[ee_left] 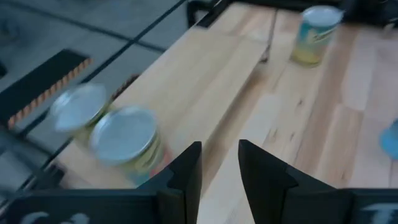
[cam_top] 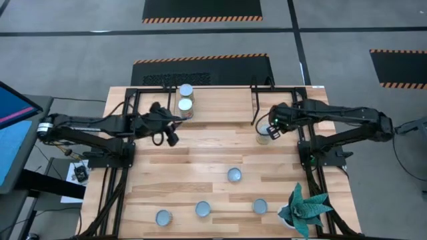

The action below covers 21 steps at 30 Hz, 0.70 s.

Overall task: Pick and place cans onto a shelf
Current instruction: Put the canned carrots on the shelf

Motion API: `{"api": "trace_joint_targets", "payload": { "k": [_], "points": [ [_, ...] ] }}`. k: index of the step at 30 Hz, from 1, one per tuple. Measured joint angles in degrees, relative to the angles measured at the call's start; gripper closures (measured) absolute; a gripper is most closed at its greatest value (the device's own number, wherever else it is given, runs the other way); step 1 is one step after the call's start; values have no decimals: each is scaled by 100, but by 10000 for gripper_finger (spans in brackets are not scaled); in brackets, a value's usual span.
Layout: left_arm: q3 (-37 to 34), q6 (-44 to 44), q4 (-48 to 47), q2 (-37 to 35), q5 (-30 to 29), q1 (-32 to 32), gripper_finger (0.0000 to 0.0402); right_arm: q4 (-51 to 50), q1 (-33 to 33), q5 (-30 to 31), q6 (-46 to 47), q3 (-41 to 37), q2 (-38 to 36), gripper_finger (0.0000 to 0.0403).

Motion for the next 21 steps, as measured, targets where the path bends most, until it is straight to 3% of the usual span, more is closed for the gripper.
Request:
{"api": "trace_joint_targets", "payload": {
  "k": [6, 12, 21],
  "points": [
    [-7, -529, -609, -234, -11, -2, 305, 805, -171, -13, -455, -225, 2, 315],
    [-7, -574, -531, -235, -10, -2, 305, 998, -273, -304, -415, -704, 4, 256],
    [-7, -545, -417, -233, -10, -2, 305, 1567, -274, -258, -296, -942, 4, 190]
  ]
}}
